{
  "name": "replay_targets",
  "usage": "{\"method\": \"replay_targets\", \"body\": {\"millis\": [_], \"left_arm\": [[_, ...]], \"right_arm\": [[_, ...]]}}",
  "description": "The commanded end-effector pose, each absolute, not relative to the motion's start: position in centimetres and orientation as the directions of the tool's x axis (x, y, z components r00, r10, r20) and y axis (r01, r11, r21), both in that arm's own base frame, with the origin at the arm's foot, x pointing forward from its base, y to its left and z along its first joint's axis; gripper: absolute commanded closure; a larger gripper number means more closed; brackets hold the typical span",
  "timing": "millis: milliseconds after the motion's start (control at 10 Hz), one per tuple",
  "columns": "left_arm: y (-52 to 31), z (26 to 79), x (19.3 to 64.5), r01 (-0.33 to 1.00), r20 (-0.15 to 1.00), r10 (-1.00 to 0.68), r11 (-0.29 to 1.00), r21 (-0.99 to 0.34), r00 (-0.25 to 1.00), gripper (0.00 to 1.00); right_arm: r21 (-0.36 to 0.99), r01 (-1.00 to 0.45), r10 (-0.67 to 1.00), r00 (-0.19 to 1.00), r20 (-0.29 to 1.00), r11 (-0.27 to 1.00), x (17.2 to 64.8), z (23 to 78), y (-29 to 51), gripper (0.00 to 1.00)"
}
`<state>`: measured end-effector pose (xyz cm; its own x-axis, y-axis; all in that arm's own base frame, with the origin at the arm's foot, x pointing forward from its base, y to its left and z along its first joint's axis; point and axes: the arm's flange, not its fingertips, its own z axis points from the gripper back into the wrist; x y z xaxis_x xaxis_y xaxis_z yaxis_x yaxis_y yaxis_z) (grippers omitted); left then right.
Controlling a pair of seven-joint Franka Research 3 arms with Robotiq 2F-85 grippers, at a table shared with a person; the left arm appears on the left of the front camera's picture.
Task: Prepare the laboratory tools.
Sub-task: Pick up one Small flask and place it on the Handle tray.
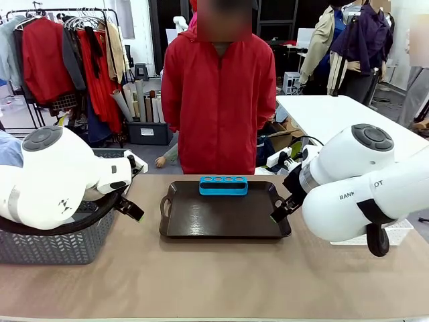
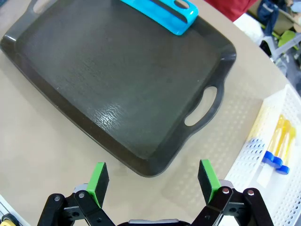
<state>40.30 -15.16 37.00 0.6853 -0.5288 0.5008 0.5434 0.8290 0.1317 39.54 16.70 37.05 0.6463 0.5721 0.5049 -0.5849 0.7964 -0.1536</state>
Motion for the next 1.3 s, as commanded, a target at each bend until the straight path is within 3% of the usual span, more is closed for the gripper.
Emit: {"method": "replay_targets", "body": {"millis": [0,500,700,1200], "left_arm": [[-15.2,37.0,40.3,0.543,0.501,-0.529,0.829,0.132,0.685,0.00],[-15.2,37.0,40.3,0.543,0.501,-0.529,0.829,0.132,0.685,0.00],[-16.2,36.6,39.8,0.592,0.537,-0.561,0.795,0.137,0.629,0.00],[-14.7,40.9,36.0,0.702,0.574,-0.651,0.690,0.175,0.496,0.00]], "right_arm": [[-0.154,-0.585,0.572,0.646,0.506,0.797,39.5,37.1,16.7,0.00],[-0.154,-0.585,0.572,0.646,0.505,0.796,39.5,37.1,16.7,0.00],[-0.058,-0.666,0.604,0.632,0.486,0.744,38.9,37.3,18.2,0.00],[-0.012,-0.697,0.600,0.609,0.518,0.717,38.8,41.3,18.6,0.00]]}}
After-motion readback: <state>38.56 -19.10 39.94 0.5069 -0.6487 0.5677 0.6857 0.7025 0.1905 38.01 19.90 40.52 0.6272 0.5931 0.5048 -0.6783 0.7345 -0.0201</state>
